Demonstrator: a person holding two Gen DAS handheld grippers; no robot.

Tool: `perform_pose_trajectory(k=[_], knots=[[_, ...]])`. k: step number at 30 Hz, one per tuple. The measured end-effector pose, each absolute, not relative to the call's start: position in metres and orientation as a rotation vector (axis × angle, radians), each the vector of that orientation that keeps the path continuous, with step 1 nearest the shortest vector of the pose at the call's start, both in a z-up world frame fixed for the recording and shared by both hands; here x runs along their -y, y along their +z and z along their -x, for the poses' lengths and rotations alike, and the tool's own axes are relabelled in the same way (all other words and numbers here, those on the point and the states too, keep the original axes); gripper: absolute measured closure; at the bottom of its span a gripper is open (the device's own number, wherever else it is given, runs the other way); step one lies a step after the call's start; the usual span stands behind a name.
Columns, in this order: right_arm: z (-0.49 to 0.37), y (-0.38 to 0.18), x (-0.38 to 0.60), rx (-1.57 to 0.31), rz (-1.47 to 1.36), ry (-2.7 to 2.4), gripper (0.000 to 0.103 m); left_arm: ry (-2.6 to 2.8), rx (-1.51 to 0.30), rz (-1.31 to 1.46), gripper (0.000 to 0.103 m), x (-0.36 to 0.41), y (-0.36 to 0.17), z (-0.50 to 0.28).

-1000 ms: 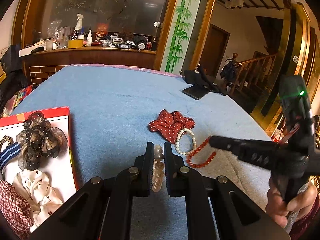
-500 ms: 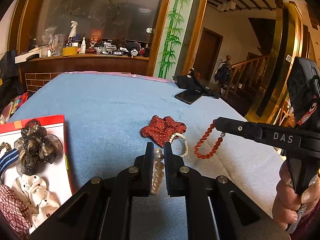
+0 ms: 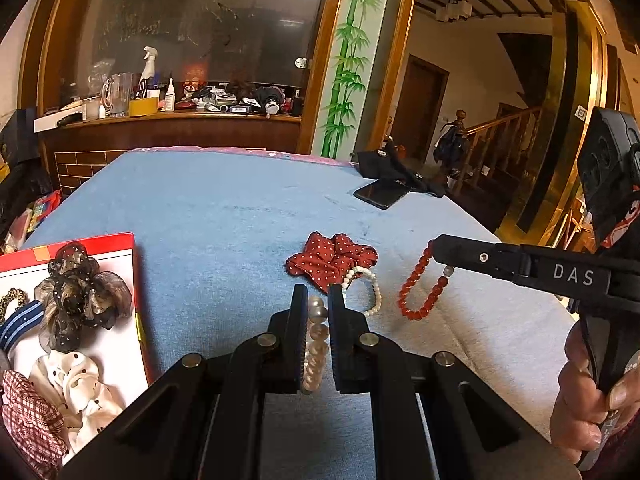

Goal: Organize jewelry
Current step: 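Carry both bracelets over the red box with both grippers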

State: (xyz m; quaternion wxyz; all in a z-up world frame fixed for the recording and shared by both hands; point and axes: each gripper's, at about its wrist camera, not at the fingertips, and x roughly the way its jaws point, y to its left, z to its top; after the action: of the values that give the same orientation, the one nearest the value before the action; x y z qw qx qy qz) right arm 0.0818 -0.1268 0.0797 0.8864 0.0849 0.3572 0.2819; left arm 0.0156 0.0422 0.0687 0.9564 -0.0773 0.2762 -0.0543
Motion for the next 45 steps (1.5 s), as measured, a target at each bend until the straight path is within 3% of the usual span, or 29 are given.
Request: perform_pose_trajectory(k=[21, 45], knots=[[-0.051, 0.098, 0.111, -0.723, -0.257, 0.632, 0.096, -0.032, -0.478, 0.114, 0.094, -0.057, 0.109, 0.025], [-0.002, 0.114, -0.03, -0.745, -0.12, 0.841, 0.095, 0.179, -0.42, 0.229, 0.094, -0.184, 0.119, 0.098]])
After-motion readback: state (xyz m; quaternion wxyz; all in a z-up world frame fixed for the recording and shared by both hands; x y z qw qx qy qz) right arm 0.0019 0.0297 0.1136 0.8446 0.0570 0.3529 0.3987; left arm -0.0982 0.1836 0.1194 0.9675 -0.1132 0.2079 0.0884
